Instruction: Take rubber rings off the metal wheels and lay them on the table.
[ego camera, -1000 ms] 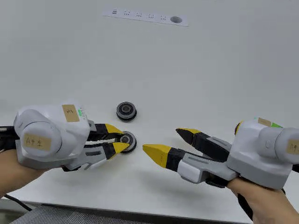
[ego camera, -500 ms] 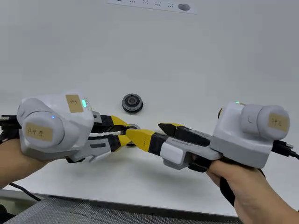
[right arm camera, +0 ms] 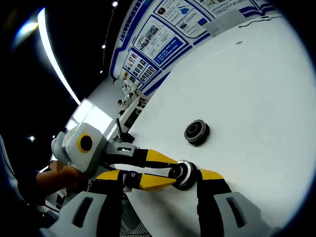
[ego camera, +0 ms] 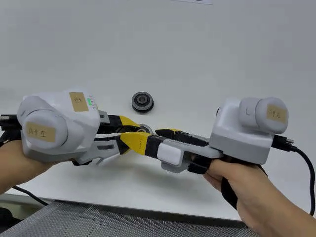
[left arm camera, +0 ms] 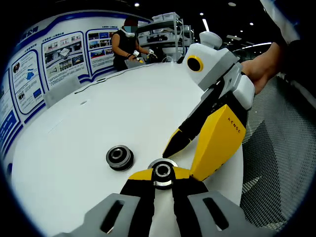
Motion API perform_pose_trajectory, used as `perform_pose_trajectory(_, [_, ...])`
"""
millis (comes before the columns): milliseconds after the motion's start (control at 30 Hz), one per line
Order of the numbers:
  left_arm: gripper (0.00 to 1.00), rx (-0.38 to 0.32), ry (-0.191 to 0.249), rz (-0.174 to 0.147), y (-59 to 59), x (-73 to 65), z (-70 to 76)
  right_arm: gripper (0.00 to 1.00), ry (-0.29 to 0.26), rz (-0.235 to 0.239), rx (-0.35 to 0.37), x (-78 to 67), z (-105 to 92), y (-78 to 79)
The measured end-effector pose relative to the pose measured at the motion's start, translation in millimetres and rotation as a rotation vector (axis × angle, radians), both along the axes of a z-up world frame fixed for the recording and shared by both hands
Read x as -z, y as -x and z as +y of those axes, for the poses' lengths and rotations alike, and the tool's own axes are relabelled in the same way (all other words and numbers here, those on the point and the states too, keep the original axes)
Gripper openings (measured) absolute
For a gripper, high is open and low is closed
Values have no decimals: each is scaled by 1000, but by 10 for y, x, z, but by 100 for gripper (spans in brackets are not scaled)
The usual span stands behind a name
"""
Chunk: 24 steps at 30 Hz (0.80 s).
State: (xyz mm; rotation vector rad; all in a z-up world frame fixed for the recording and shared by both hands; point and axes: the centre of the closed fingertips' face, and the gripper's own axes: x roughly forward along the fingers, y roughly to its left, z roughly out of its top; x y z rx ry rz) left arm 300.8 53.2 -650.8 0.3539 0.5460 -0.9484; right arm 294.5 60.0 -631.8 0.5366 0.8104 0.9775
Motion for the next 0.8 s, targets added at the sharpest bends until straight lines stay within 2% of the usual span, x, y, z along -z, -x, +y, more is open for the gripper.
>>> perform_pose_trajectory(367, [13, 0, 7, 0, 8, -7, -3, 59, 2, 24, 11, 28, 14, -25])
perform_pose_trajectory(800, [13, 4, 2, 0, 8, -10, -8, 59, 13, 25, -2, 59, 17, -6])
